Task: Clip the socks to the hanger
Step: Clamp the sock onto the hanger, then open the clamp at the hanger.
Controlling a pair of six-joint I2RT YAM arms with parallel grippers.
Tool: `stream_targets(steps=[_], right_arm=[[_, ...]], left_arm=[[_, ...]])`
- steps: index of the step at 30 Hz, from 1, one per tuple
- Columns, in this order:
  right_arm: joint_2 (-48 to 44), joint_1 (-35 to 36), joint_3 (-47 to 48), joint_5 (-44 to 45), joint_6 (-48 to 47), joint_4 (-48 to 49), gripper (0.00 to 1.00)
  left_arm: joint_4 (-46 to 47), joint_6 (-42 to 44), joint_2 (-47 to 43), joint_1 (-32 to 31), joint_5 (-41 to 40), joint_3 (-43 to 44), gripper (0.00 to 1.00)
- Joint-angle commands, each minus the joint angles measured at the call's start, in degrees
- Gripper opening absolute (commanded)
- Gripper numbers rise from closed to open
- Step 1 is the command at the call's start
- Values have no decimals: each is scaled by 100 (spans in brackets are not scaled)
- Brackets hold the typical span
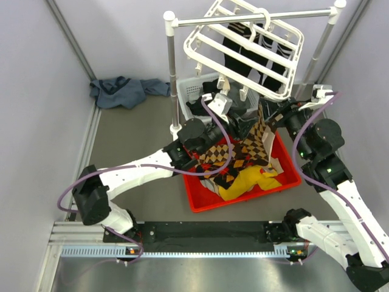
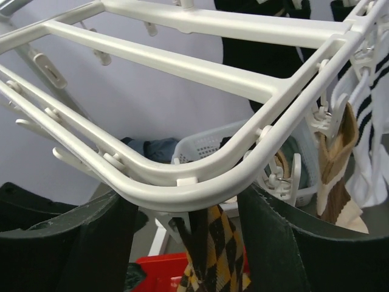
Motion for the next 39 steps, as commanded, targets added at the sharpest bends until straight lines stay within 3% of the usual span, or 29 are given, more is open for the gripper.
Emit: stream_targets(steps=[1,8,18,24,34,39], right_arm=[[6,-10,177,523,-584,49,64],[-3,-10,247,840,-945,22,65],[-108,-10,168,858,-945,40,66],[-205,-10,106,823,-901,110,67],[-372,-10,115,796,-874,57,67],[-486,-1,124,779,-874,13,67]], left_arm=[[-191,453,-611,115,-192,-160,63],[-185,980,-612,221,-218,-90,76],[651,1166,117,177,-122,437,77],[677,2079,451,-182,-673,859,76],[1213,3240,1057,-605,-2493,1308,67],[1371,3240,1102,-623,-2837,1378,47]])
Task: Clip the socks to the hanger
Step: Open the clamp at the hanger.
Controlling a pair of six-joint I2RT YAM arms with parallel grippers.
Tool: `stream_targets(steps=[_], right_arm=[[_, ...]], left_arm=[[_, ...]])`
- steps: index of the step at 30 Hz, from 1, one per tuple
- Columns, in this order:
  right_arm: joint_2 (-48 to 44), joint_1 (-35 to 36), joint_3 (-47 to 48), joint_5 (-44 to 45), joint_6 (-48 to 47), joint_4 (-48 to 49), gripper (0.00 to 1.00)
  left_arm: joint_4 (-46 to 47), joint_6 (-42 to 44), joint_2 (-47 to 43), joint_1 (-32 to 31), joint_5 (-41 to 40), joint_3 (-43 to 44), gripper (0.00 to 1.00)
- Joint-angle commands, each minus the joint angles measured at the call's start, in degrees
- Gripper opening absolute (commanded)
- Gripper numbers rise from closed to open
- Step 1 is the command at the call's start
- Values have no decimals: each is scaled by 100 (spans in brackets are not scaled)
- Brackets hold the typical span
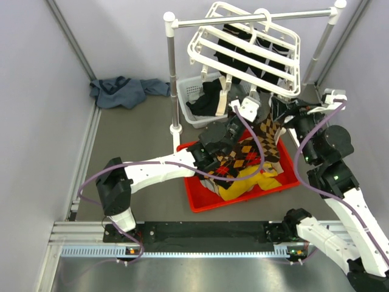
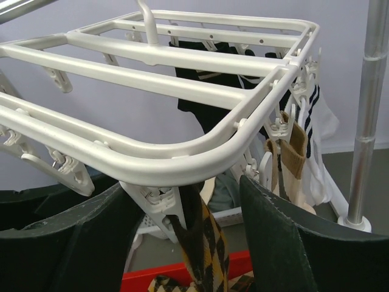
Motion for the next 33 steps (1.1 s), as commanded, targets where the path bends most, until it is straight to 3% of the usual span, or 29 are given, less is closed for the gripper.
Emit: stream_targets(steps=[1,15,24,33], right_arm=[[-148,-10,107,29,-17,77,67],[-244,-10,98,-41,26,6,67],[-350,-10,168,-182,27,-108,67],[-596,-10,615,-673,-17,-617,69]], left_arm=[[556,226,-46,-17,-591,242,46],[767,490,-213,-211,-459,180,47],[724,534,-248,-246,-503,180,19],[312,324,-581,-351,-538,-100,8]])
